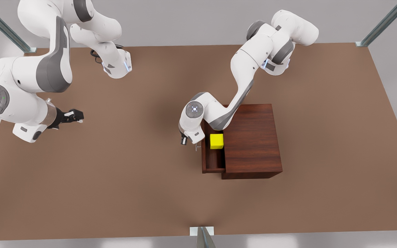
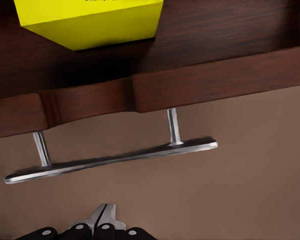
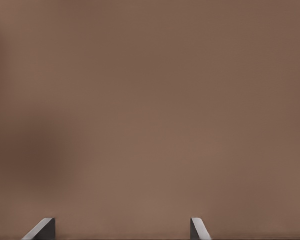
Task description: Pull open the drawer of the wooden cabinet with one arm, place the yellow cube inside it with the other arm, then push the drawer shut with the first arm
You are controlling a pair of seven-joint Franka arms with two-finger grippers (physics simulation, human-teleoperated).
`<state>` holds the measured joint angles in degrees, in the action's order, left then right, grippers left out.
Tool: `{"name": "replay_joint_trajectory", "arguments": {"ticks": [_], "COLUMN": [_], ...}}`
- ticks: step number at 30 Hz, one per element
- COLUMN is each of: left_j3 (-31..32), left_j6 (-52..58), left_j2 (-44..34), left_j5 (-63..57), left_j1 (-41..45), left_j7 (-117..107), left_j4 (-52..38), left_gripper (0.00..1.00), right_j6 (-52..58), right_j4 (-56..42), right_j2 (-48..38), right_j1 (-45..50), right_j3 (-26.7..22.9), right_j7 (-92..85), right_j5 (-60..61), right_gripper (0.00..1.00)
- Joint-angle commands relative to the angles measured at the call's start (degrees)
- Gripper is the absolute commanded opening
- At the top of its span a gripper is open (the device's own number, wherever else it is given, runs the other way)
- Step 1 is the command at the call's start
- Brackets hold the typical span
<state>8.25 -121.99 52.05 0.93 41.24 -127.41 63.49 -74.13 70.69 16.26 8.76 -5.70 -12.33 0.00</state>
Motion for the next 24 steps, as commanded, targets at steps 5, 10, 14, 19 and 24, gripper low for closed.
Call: {"name": "replay_joint_trajectory", "arguments": {"ticks": [5,10,14,19,24], "left_j3": [1.3,3.4,7.6,8.9,13.5], "left_j6": [5.6,8.4,8.4,9.0,11.2], "left_j2": [0.7,0.6,0.5,0.6,0.3], "left_j5": [-1.1,-2.3,-5.6,-6.3,-9.6], "left_j1": [-1.3,-4.1,-7.3,-9.5,-14.1], "left_j7": [-26.7,-25.4,-26.3,-26.2,-26.1], "left_j4": [0.0,0.0,0.0,0.1,1.3], "left_gripper": [0.21,0.21,0.21,0.21,0.21], "right_j6": [0.0,0.0,0.0,-0.4,-0.4], "right_j4": [0.7,1.2,1.6,1.9,1.9], "right_j2": [0.0,-0.2,-0.2,-0.3,-0.3], "right_j1": [0.0,0.0,0.0,0.0,0.0], "right_j3": [0.0,0.0,0.0,0.0,0.0], "right_j7": [8.4,8.3,8.3,8.3,8.3], "right_j5": [0.2,0.2,0.1,0.1,0.2], "right_gripper": [1.00,1.00,1.00,1.00,1.00]}}
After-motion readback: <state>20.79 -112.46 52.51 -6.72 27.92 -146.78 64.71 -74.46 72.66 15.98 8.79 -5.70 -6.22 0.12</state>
